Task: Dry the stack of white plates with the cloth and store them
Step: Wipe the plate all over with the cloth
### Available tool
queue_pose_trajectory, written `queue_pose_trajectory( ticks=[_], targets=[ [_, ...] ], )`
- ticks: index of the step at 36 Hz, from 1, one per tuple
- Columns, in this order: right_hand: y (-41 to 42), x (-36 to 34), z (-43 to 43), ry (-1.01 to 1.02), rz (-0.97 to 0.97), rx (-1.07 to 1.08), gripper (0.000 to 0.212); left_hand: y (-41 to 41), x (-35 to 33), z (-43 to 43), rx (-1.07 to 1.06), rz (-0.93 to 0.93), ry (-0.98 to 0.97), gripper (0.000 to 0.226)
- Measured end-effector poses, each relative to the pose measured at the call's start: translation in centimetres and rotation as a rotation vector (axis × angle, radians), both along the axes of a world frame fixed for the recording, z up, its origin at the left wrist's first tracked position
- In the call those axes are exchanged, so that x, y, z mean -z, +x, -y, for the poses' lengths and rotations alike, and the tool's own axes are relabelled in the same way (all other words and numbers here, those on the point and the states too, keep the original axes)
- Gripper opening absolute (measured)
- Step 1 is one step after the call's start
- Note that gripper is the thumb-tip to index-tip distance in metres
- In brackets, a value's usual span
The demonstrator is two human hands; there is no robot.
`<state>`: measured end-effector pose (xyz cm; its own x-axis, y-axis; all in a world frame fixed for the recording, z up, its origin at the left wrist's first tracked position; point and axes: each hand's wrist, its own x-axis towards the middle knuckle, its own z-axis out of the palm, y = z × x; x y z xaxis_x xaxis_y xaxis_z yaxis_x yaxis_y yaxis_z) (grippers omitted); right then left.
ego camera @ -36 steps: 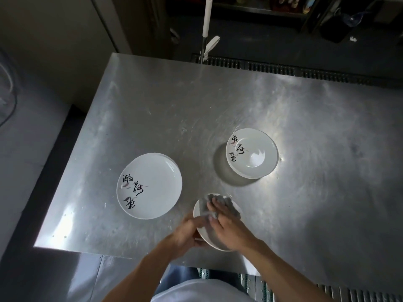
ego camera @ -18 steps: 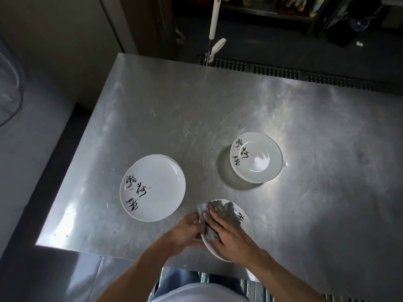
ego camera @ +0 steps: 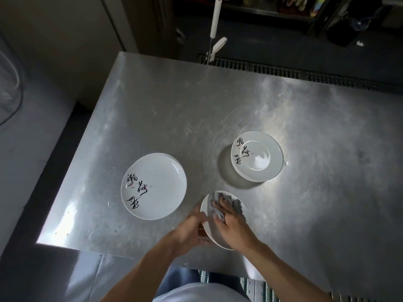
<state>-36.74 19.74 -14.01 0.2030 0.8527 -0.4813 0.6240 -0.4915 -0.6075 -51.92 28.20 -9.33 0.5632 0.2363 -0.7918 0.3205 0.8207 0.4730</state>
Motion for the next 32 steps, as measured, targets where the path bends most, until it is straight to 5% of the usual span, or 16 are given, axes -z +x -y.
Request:
queue_pose_trajectory(
  ticks=[3,7,14,18,21,23,27,32],
  targets=[
    [0.0,0.3,0.2,-0.043,-0.067,-0.043,0.050,-0.2,0.2,-0.5,0.086,-0.016,0.049,0.039],
    [1.0,0.9,0.5,0.082,0.033,-0.052,0.051,-0.1,0.6,-0.1,0.099,0.007,0.038,0.052],
    [0.2,1.0,1.5,0.077,-0.063,-0.146,0.059,-0.7,1.2,-0.3,0.082,0.004,0.039,0.033],
    [1.1,1.0,1.0,0.174,0.162,-0.198,0.052,-0.6,2.0,0.3,0.009,-0.057,0.047,0.038],
    [1.8,1.2,0.7,0.068,0.241,0.002,0.050,-0.3,2.2,0.2,-0.142,-0.122,0.078,0.040],
    [1.3,0.6,0.5,-0.002,0.199,0.082,0.049,0.1,2.1,0.4,-0.211,-0.130,0.102,0.044],
    [-0.8,-0.4,0.6,0.025,-0.058,-0.099,0.046,0.6,1.5,1.1,-0.155,-0.028,0.071,0.054],
    [0.2,-1.2,-0.4,-0.029,-0.086,0.047,0.046,-0.7,1.4,0.2,-0.048,0.001,-0.017,0.055]
  ],
)
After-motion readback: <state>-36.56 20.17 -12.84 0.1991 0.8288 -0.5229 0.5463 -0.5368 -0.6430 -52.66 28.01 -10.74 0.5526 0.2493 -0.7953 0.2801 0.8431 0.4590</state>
